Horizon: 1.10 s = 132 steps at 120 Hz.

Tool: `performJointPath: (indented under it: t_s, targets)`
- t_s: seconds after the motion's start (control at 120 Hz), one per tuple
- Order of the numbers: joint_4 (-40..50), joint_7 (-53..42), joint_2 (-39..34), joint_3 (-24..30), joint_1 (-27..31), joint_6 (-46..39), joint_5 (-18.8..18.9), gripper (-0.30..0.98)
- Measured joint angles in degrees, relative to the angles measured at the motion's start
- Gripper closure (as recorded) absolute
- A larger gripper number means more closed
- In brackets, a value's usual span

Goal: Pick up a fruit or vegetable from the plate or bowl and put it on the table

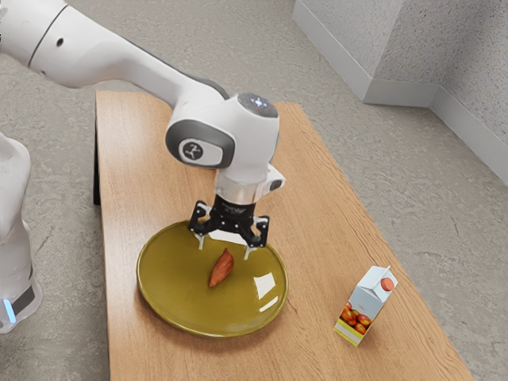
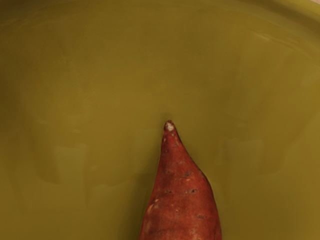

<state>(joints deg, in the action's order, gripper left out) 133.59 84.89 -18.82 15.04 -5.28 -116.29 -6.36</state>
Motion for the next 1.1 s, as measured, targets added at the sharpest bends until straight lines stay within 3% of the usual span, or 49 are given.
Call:
performJointPath:
  t_s: [1.1]
  targets:
    - [3.5,-0.3,1.3,1.8,-0.1,-5.0,0.0,0.05]
